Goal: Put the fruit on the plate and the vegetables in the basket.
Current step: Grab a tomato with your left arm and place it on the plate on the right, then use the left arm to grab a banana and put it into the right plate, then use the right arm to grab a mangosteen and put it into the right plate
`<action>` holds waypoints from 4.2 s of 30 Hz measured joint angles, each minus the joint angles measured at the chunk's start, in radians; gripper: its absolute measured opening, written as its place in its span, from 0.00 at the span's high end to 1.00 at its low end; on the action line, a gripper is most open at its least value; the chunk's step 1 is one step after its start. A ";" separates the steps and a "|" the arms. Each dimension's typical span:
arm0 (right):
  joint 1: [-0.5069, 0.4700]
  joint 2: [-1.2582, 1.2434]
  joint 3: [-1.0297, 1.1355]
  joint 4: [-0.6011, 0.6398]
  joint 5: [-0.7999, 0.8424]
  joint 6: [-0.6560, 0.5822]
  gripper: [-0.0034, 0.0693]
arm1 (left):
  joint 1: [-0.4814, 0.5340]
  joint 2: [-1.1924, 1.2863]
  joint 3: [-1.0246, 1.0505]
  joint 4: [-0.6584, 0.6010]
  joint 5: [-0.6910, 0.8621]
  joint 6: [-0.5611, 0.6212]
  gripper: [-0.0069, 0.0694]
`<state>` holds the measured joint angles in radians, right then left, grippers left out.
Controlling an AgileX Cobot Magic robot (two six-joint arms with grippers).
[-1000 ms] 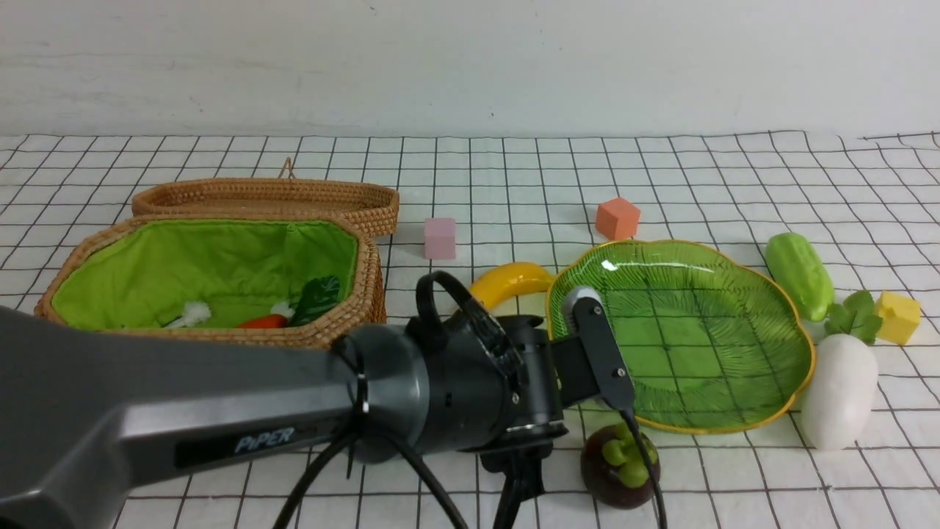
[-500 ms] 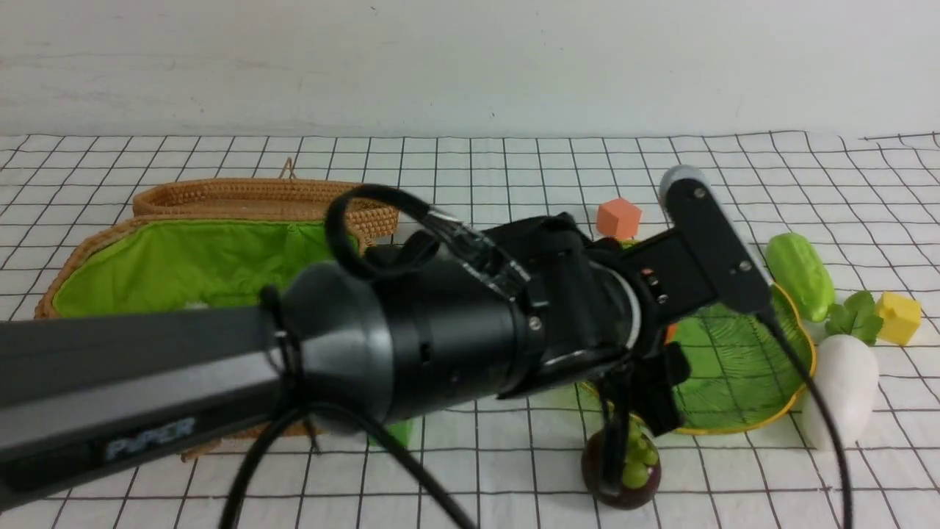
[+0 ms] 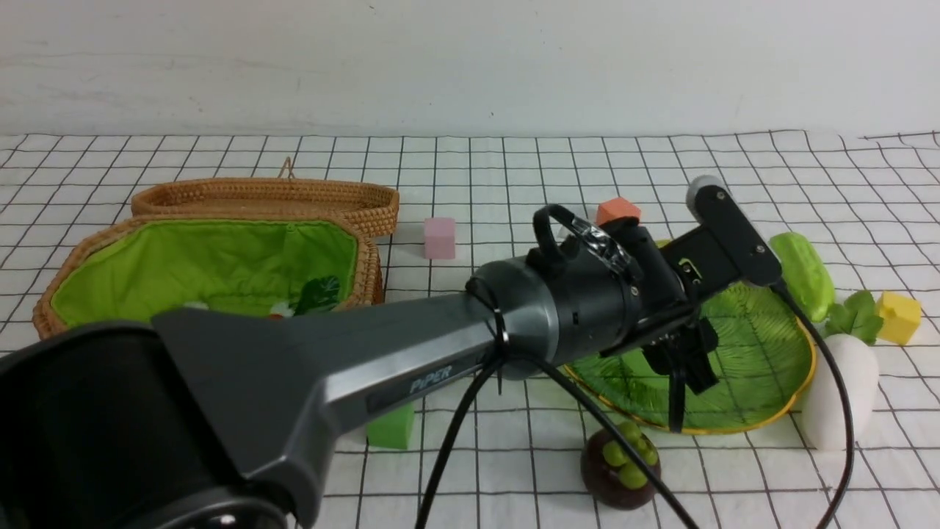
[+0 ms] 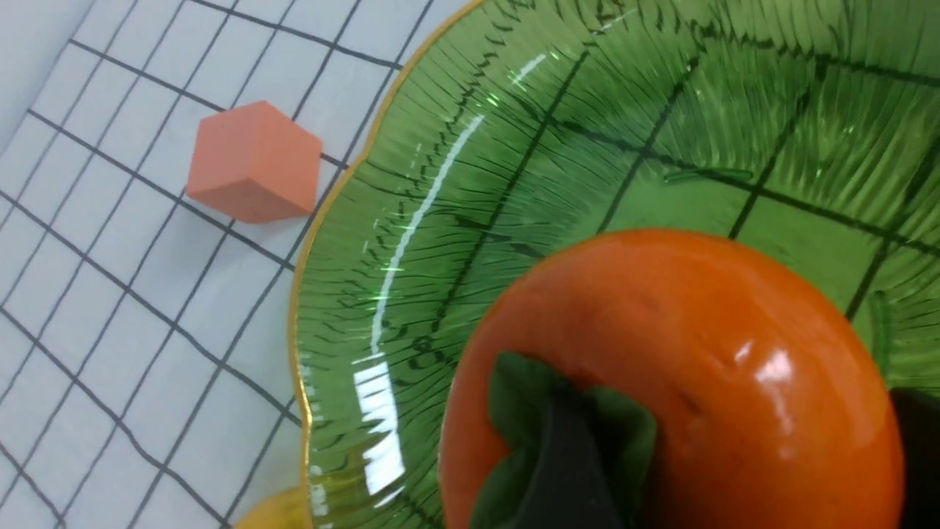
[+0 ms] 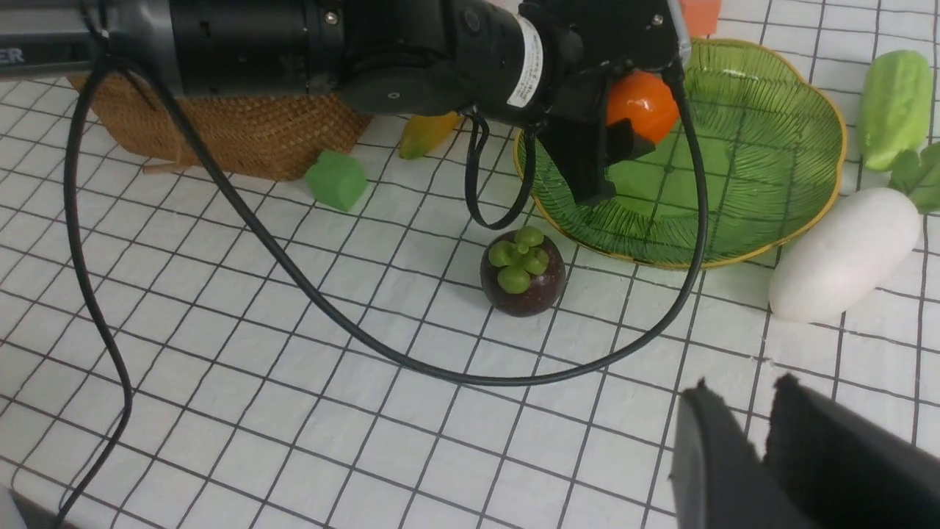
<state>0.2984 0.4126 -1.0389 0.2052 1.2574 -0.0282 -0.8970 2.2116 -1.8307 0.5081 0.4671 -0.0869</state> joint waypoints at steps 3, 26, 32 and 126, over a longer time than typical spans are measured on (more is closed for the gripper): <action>0.000 0.000 0.000 0.000 0.004 0.000 0.75 | -0.001 -0.005 -0.003 -0.019 0.016 0.000 0.16; 0.000 0.000 0.000 0.002 -0.041 -0.016 0.73 | 0.173 -0.210 -0.011 -0.312 0.569 -0.027 0.91; 0.000 0.000 0.000 0.009 -0.041 -0.019 0.73 | 0.215 -0.106 -0.011 -0.268 0.523 -0.022 0.60; 0.000 0.173 -0.059 0.108 -0.041 -0.148 0.80 | 0.157 -0.800 -0.135 -0.485 0.759 0.012 0.93</action>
<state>0.2984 0.5860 -1.0977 0.3128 1.2165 -0.1759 -0.7403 1.4120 -1.9656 0.0236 1.2259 -0.0747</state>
